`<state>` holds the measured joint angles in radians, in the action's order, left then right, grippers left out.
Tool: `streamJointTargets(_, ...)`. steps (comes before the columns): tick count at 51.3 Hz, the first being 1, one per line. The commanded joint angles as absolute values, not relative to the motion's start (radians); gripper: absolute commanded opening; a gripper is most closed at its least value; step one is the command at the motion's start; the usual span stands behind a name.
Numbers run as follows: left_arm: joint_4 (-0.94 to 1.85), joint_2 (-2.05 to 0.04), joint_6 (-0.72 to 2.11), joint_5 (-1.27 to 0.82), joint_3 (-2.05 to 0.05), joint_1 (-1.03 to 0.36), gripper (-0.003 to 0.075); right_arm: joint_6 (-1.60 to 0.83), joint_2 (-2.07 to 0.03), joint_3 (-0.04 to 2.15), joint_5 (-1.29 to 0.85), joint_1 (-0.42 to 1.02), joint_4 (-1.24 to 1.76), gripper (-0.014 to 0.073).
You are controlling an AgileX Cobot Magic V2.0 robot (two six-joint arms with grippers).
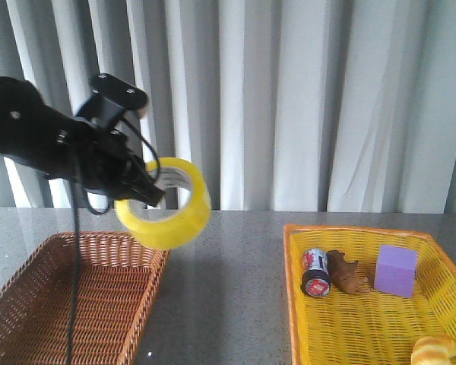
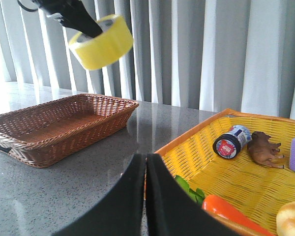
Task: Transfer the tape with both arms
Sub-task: 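Lift the tape with the left gripper and lower it into the brown basket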
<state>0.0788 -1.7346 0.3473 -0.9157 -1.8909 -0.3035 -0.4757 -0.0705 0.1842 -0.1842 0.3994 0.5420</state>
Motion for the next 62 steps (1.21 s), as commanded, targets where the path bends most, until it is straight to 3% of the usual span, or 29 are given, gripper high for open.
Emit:
streamJointTargets(1,0.081,-1.674,0.321,-0.900,-1.894,-0.211,-0.0008,-0.481,-0.092,0.210,-0.144,0.398,0.548,-0.0006)
streamJointTargets(14,0.083,-1.725,0.322,-0.875,-1.740,-0.090,-0.0008,-0.480,-0.092,0.210,-0.178,0.398,0.549,-0.0006)
streamJointTargets(29,0.071,-1.817,0.322,-0.819,-1.621,-0.077,-0.0008,-0.480,-0.092,0.210,-0.181,0.398,0.550,-0.0006)
streamJointTargets(48,0.028,-1.874,0.284,-0.839,-1.620,-0.077,0.0002,-0.480,-0.092,0.210,-0.182,0.398,0.550,-0.0006)
streamJointTargets(62,0.030,-1.851,0.279,-0.863,-1.621,-0.077,0.0130,-0.480,-0.092,0.210,-0.181,0.398,0.549,-0.0006)
